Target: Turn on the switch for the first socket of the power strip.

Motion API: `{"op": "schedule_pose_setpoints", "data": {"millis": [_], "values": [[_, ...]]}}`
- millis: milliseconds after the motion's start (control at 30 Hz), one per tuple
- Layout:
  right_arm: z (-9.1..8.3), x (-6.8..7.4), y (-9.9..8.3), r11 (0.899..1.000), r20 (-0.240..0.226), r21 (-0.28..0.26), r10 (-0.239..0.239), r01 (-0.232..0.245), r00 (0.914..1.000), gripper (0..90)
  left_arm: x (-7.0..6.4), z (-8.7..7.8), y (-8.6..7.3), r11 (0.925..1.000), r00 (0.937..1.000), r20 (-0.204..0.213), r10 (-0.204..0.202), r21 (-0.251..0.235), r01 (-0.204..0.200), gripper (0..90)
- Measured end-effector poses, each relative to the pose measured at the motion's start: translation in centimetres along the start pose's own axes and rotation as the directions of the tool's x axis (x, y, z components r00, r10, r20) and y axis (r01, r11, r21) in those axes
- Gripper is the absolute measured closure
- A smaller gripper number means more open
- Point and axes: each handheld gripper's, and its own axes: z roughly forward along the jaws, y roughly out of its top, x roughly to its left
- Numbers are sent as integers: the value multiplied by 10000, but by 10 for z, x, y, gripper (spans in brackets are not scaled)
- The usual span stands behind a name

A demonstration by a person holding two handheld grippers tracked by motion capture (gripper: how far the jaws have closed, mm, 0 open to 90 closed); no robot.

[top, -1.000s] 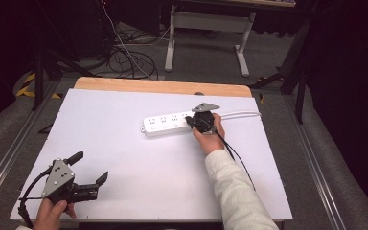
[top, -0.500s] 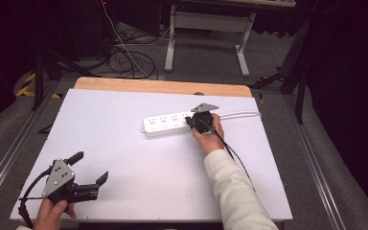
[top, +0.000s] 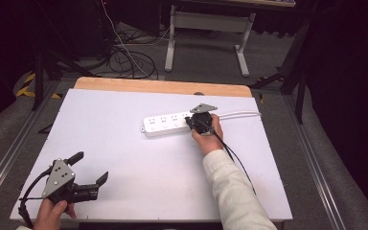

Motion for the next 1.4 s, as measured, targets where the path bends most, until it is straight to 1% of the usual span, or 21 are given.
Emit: {"op": "schedule_pose_setpoints", "data": {"millis": [500,567,667,833,867,1133,1200,1267,1300,1333,1367,1400], "values": [[0,0,-1,10000,26,-43,88,-88,10000,900,0,0,0,10000,10000,50,-12,33,12,32],[0,2,-1,10000,154,-44,85,-85,9998,900,-1,0,0,10000,10000,49,-47,24,47,32],[1,3,-1,9999,194,-57,100,-98,9998,900,0,1,0,10000,10000,50,-32,36,31,32],[1,2,-2,9998,155,-74,196,-195,9997,900,0,1,0,10000,10000,45,43,57,-43,32],[1,2,-2,9997,145,-60,237,-236,9996,900,0,1,0,10000,10000,62,-5,49,5,31],[1,-1,-2,9992,2,-81,400,-400,9992,900,-1,2,0,9999,10000,72,1,109,-2,32],[2,-1,-2,9993,10,-143,354,-354,9994,900,-1,1,0,10000,10000,58,-15,90,15,31],[1,0,-1,9995,125,-147,285,-284,9995,900,0,1,0,10000,10000,67,-17,96,16,32],[-1,0,0,9996,163,-167,230,-227,9996,877,1,1,0,9999,10000,58,19,99,-19,32],[-2,0,0,9992,99,-285,288,-285,9995,820,1,1,0,10000,10000,69,-22,86,21,32],[-4,-1,1,9987,22,-385,326,-325,9995,800,2,2,0,9999,10000,59,-58,84,57,31],[-7,-1,2,9984,-90,-460,329,-333,9994,801,2,2,-1,9999,10000,69,-62,96,61,32]]}}
